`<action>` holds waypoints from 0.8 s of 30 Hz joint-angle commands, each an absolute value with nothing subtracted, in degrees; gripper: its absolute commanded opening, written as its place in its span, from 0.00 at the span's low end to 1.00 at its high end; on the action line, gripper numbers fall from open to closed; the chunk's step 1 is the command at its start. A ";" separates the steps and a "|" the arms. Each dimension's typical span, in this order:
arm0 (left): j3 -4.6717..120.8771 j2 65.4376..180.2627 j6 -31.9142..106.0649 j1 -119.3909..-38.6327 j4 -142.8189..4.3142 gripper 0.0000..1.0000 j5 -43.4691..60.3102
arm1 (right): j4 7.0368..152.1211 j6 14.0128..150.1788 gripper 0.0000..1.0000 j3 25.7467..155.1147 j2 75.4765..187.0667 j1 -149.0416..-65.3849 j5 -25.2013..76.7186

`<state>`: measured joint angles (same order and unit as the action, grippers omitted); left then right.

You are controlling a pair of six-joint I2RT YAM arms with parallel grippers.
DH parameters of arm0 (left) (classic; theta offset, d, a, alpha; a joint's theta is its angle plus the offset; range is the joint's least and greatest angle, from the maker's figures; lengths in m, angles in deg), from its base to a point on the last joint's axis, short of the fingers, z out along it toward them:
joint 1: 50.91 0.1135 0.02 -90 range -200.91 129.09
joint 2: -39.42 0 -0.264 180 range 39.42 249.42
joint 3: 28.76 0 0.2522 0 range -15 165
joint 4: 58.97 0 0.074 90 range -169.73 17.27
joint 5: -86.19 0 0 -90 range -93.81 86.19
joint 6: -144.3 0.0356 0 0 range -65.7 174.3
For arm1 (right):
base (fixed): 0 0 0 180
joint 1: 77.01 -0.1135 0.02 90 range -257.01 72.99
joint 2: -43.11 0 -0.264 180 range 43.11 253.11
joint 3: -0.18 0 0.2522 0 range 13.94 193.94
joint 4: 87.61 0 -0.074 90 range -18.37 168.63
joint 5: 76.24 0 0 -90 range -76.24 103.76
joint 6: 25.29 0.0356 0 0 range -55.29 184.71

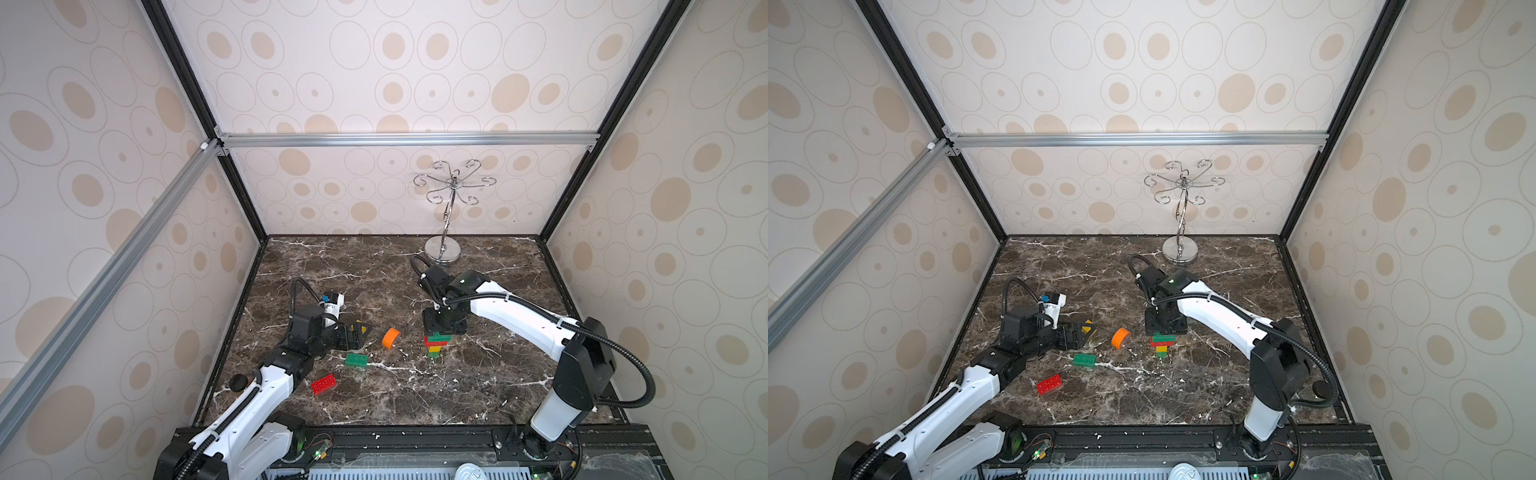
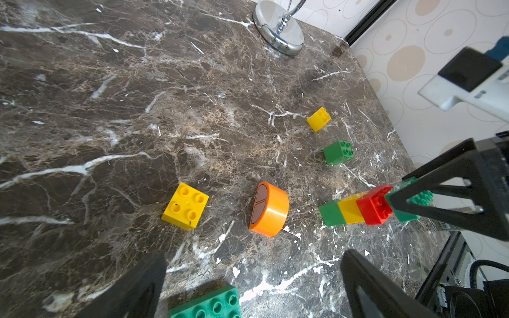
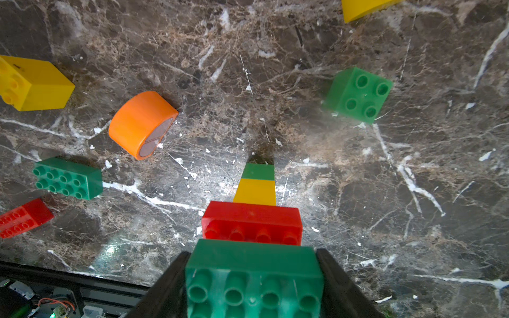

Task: Assemble an ice cream with lego
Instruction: Assemble the lego brick with the lego brick.

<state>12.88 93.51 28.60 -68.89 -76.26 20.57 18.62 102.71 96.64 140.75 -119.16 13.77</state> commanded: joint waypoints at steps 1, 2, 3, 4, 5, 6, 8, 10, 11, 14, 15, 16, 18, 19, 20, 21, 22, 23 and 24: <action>13.21 92.43 28.37 -68.58 -75.90 1.00 20.82 | 18.31 102.33 0.47 97.94 141.46 -119.79 13.14; 13.13 92.42 28.30 -68.62 -75.90 1.00 20.76 | 18.49 102.33 0.47 97.92 141.53 -119.75 13.23; 13.12 92.35 28.37 -68.58 -75.90 1.00 20.71 | 18.51 102.33 0.47 98.05 141.67 -119.72 13.24; 13.12 92.42 28.30 -68.58 -75.97 1.00 20.71 | 18.51 102.33 0.47 98.02 141.76 -119.73 13.26; 13.13 92.48 28.36 -68.58 -75.99 1.00 20.71 | 18.60 102.41 0.47 98.00 141.85 -119.73 13.28; 13.15 92.43 28.37 -68.58 -75.99 1.00 20.71 | 18.66 102.37 0.47 98.05 141.90 -119.86 13.25; 13.21 92.33 28.46 -68.58 -76.08 1.00 20.70 | 18.52 102.61 0.47 98.04 142.06 -119.81 13.13; 13.19 92.27 28.50 -68.58 -76.16 1.00 20.55 | 18.42 102.79 0.47 97.96 141.95 -119.81 13.02; 13.19 92.20 28.46 -68.58 -76.16 1.00 20.54 | 18.34 102.81 0.47 97.85 141.98 -119.91 12.85; 13.19 92.24 28.46 -68.58 -76.16 1.00 20.58 | 17.94 102.98 0.47 97.70 142.14 -119.98 12.36; 13.21 92.27 28.46 -68.62 -76.16 1.00 20.62 | 17.90 103.07 0.47 97.57 142.16 -119.99 12.30; 13.21 92.29 28.45 -68.58 -76.12 1.00 20.63 | 18.02 103.16 0.47 97.40 142.18 -119.99 12.25; 13.21 92.16 28.46 -68.58 -76.16 1.00 20.63 | 18.39 103.29 0.47 96.96 142.38 -120.00 12.46; 13.22 92.16 28.50 -68.62 -76.16 1.00 20.62 | 18.51 103.36 0.47 96.89 142.54 -120.03 12.52; 13.21 92.20 28.46 -68.58 -76.16 1.00 20.68 | 18.64 103.43 0.47 96.75 142.66 -120.12 12.53; 13.21 92.10 28.45 -68.58 -76.20 1.00 20.63 | 18.96 103.47 0.47 96.58 142.76 -120.15 12.60; 13.17 92.00 28.46 -68.58 -76.25 1.00 20.65 | 19.27 103.45 0.47 96.34 142.85 -120.17 12.84; 13.21 91.99 28.53 -68.58 -76.25 1.00 20.63 | 19.54 103.39 0.47 96.21 142.94 -120.22 13.09; 13.19 91.81 28.54 -68.58 -76.34 1.00 20.54 | 19.74 103.38 0.47 96.18 143.10 -120.30 13.14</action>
<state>12.88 92.98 28.60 -68.89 -76.31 20.53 19.91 102.84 96.64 141.96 -119.49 13.57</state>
